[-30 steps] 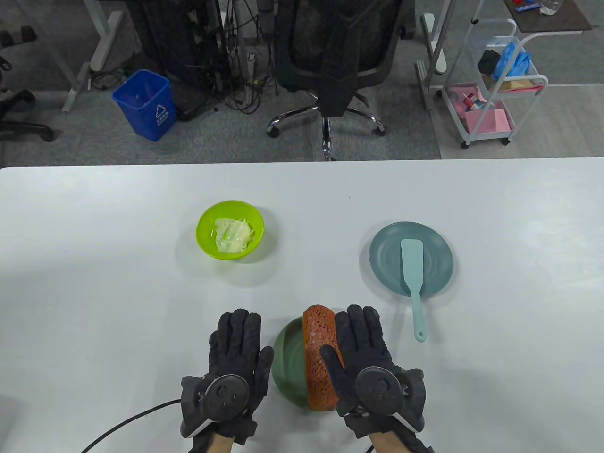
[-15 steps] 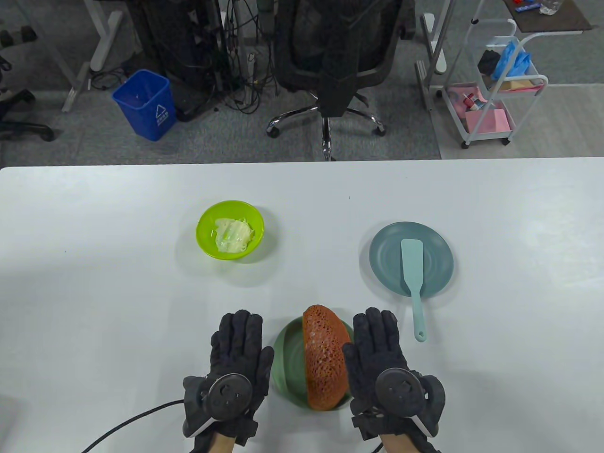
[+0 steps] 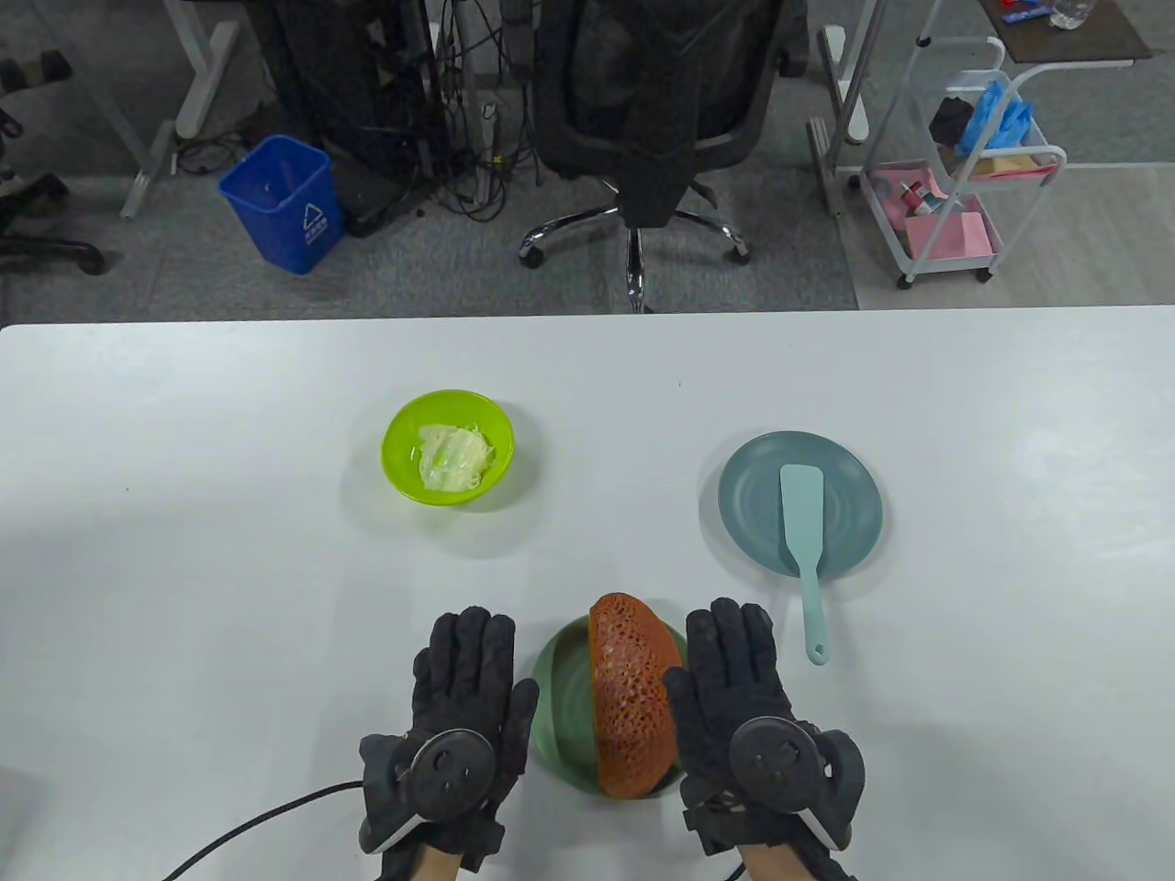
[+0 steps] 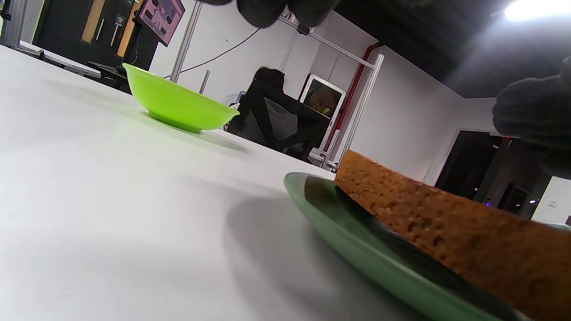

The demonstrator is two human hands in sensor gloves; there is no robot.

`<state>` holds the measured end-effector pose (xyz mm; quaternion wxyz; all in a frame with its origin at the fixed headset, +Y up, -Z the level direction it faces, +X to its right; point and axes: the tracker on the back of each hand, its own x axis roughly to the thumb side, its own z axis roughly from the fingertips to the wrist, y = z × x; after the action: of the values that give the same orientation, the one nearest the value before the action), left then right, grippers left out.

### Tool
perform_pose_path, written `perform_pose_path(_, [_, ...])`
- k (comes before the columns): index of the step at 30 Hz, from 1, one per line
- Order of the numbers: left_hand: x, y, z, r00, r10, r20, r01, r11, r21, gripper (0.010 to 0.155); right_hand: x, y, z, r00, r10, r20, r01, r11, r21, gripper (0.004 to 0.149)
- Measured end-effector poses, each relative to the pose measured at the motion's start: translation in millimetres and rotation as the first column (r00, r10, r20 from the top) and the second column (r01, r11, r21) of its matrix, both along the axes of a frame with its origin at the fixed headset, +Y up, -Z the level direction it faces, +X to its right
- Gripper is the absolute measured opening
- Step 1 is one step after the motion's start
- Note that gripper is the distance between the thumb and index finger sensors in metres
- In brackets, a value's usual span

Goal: Dip dessert spatula into salad dressing and spread onto bread slice

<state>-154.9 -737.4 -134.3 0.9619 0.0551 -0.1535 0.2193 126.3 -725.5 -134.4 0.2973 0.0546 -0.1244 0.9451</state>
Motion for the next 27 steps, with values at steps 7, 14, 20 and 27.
perform_pose_path(7, [0.5, -0.3, -1.5, 1.000, -0.008, 0.002, 0.008, 1.000, -0.006, 0.070, 0.6, -0.3, -1.7, 1.000, -0.014, 0.000, 0.014, 1.000, -0.009, 0.063])
perform_pose_path(14, [0.5, -1.5, -2.9, 1.000, -0.008, 0.000, 0.008, 1.000, -0.017, 0.070, 0.2, -0.4, -1.8, 1.000, -0.014, -0.002, 0.014, 1.000, -0.005, 0.063])
perform_pose_path(20, [0.9, -1.4, -3.4, 1.000, -0.013, 0.001, 0.013, 1.000, -0.015, 0.070, 0.5, -0.7, -2.1, 1.000, -0.018, -0.004, 0.018, 1.000, -0.009, 0.063])
perform_pose_path(27, [0.9, -2.1, -3.3, 1.000, -0.014, 0.007, 0.014, 1.000, -0.016, 0.070, 0.2, -0.6, -1.3, 1.000, -0.013, -0.001, 0.013, 1.000, -0.007, 0.063])
